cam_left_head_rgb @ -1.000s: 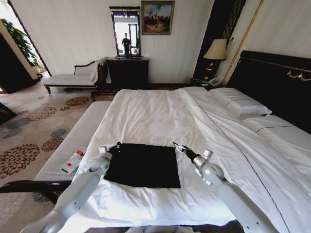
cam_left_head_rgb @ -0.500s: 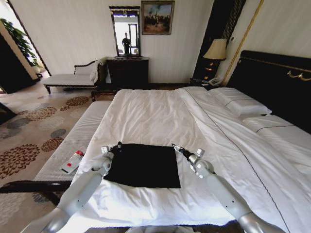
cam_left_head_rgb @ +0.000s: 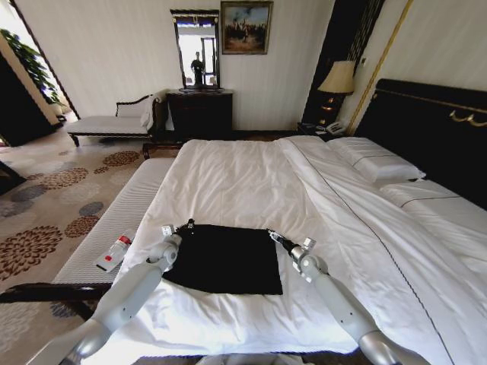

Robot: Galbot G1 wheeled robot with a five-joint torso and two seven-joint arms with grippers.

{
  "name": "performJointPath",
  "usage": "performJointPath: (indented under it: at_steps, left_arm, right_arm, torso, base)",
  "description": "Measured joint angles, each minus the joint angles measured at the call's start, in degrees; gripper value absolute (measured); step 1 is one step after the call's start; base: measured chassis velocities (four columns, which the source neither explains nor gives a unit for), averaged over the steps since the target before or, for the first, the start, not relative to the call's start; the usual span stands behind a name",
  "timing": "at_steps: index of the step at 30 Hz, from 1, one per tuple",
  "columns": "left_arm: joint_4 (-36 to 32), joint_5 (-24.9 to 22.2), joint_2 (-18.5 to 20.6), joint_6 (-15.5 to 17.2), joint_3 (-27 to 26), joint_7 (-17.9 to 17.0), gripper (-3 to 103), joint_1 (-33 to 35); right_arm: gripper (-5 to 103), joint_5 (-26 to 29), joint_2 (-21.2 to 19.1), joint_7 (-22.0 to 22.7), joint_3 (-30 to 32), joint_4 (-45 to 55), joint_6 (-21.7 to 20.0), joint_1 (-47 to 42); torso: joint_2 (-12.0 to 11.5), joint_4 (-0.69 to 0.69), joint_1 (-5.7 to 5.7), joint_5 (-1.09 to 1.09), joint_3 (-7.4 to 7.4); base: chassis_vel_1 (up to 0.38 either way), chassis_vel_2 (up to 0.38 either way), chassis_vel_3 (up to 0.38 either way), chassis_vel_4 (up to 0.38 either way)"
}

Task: Fold the clothes on the bed.

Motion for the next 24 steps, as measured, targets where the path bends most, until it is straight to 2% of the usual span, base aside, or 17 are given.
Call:
performJointPath:
  at_steps: [2, 5, 8, 11, 13, 15, 20, 22, 24]
  left_arm:
    - [-0.1, 0.0, 0.0, 0.0, 0.1, 0.0, 1, 0.0]
    - [-0.1, 0.0, 0.0, 0.1, 0.1, 0.0, 1, 0.0]
    - [-0.1, 0.0, 0.0, 0.1, 0.1, -0.1, 1, 0.1]
    - [-0.2, 0.0, 0.0, 0.1, 0.1, -0.1, 1, 0.1]
    - [-0.3, 0.0, 0.1, 0.1, 0.1, -0.1, 1, 0.1]
    - [-0.3, 0.0, 0.1, 0.1, 0.1, -0.1, 1, 0.0]
    - [-0.2, -0.1, -0.3, 0.1, 0.2, -0.1, 1, -0.1]
    - [-0.2, -0.1, -0.4, 0.1, 0.2, -0.1, 1, -0.1]
    - [-0.1, 0.0, -0.7, 0.1, 0.2, -0.1, 1, -0.1]
  right_arm:
    - [80, 0.4, 0.1, 0.0, -0.3, -0.1, -0.1, 0.2]
    - [75, 0.8, 0.2, 0.0, -0.6, -0.1, -0.2, 0.3]
    - [58, 0.9, 0.3, -0.1, -1.0, -0.2, -0.3, 0.3]
    - [53, 0.9, 0.4, -0.1, -1.0, -0.3, -0.4, 0.3]
    - [41, 1.3, 0.3, -0.1, -1.0, -0.3, -0.5, 0.3]
    - [41, 1.5, 0.3, -0.1, -1.0, -0.3, -0.5, 0.3]
    - [14, 1.8, 0.0, 0.0, -1.0, 0.3, -0.6, 0.1]
    - [14, 1.8, 0.0, 0.1, -1.0, 0.4, -0.6, 0.0]
    - [4, 1.8, -0.3, 0.2, -1.0, 0.7, -0.6, -0.3]
  torso:
    - [0.0, 0.0, 0.0, 0.0, 0.0]
    - [0.0, 0.0, 0.0, 0.0, 0.0]
    - [0.0, 0.0, 0.0, 0.0, 0.0]
    - [0.0, 0.0, 0.0, 0.0, 0.0]
    - [0.0, 0.0, -0.01, 0.0, 0.0]
    - [0.0, 0.0, 0.0, 0.0, 0.0]
    - [0.0, 0.01, 0.0, 0.0, 0.0]
    - [0.0, 0.01, 0.0, 0.01, 0.0]
    - [0.0, 0.01, 0.0, 0.01, 0.0]
  base:
    - [0.0, 0.0, 0.0, 0.0]
    - [0.0, 0.0, 0.0, 0.0]
    - [0.0, 0.0, 0.0, 0.0]
    - [0.0, 0.0, 0.0, 0.0]
    - [0.0, 0.0, 0.0, 0.0]
    - [0.0, 0.0, 0.0, 0.0]
    - [0.0, 0.0, 0.0, 0.0]
    - [0.0, 0.0, 0.0, 0.0]
    - [0.0, 0.0, 0.0, 0.0]
